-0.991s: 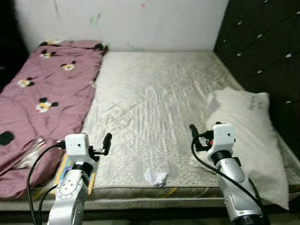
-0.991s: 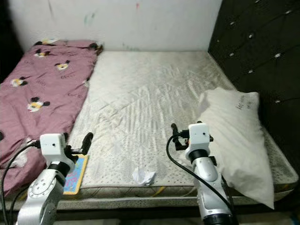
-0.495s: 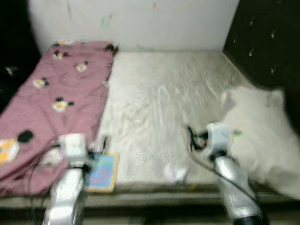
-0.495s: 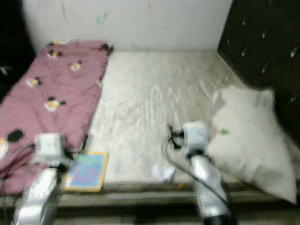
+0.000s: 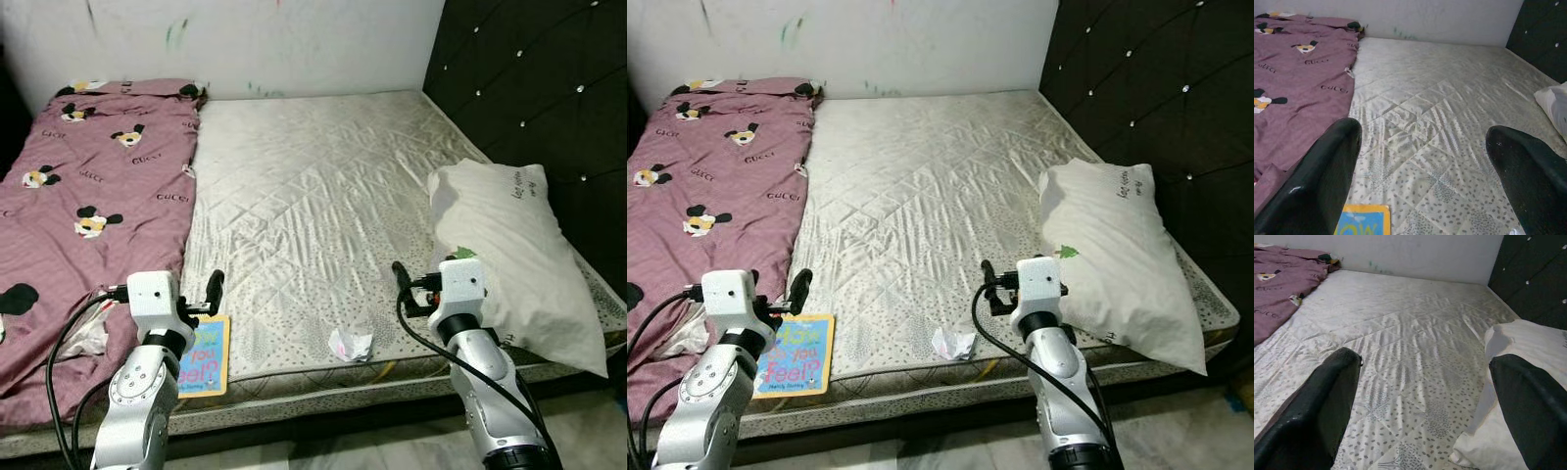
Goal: Clean up the room
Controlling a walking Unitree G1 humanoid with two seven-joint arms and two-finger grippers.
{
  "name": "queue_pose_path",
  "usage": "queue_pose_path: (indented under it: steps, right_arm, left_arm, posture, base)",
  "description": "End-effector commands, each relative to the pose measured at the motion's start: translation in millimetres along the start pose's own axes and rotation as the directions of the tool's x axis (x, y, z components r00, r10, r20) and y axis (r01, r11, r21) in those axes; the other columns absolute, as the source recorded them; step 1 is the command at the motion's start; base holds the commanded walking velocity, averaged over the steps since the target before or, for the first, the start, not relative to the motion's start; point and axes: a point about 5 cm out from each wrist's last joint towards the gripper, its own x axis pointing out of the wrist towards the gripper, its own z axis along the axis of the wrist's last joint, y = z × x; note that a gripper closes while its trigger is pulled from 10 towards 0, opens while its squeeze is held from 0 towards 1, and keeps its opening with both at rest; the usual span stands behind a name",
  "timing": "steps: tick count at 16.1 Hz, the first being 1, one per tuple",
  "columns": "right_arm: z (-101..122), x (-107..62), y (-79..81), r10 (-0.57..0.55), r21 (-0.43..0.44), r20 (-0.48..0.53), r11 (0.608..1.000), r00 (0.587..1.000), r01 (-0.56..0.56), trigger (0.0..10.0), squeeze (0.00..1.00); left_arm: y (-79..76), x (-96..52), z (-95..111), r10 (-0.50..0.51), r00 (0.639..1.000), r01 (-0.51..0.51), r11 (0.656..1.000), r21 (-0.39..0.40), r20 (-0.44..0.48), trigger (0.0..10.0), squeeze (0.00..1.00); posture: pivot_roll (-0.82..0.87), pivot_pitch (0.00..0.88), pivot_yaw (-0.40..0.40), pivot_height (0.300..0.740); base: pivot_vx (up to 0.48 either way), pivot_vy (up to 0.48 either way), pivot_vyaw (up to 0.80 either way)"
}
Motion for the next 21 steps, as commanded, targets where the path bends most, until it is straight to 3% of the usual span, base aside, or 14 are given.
queue_pose_path:
  steps: [1, 9, 13, 21]
  right_arm:
    - [3, 2.2, -0.5, -0.003, 0.002, 0.006, 1.000, 1.000, 0.003, 10.0, 0.00]
    - [2, 2.0, -0.1, -0.002, 0.005, 0.000, 1.000, 1.000, 0.002, 10.0, 0.00]
    - [2, 2.0, -0.3, 0.002, 0.003, -0.001, 1.000, 1.000, -0.002, 10.0, 0.00]
    - [0, -2.2, -15.8, -0.068, 0.066, -0.010, 0.995, 0.998, 0.069, 10.0, 0.00]
  left_arm:
    - [-2.8, -1.4, 1, -0.032, 0.999, 0.032, 0.999, 0.003, 0.014, 10.0, 0.00]
    - [-3.7, -1.4, 0, -0.039, 0.999, 0.039, 0.999, 0.008, 0.010, 10.0, 0.00]
    - [-3.9, -1.1, -1, -0.036, 0.999, 0.036, 0.999, 0.013, 0.006, 10.0, 0.00]
    - [2.8, -7.7, -5, 0.014, 1.000, -0.015, 0.999, 0.030, 0.005, 10.0, 0.00]
  posture:
    - [0.03, 0.022, -0.002, 0.740]
    - [0.03, 0.023, 0.000, 0.740]
    - [0.03, 0.017, -0.004, 0.740]
    - [0.04, 0.000, 0.012, 0.740]
  base:
    - [0.000, 0.000, 0.00]
    - [0.259, 0.000, 0.00]
    - [0.000, 0.000, 0.00]
    - [0.000, 0.000, 0.00]
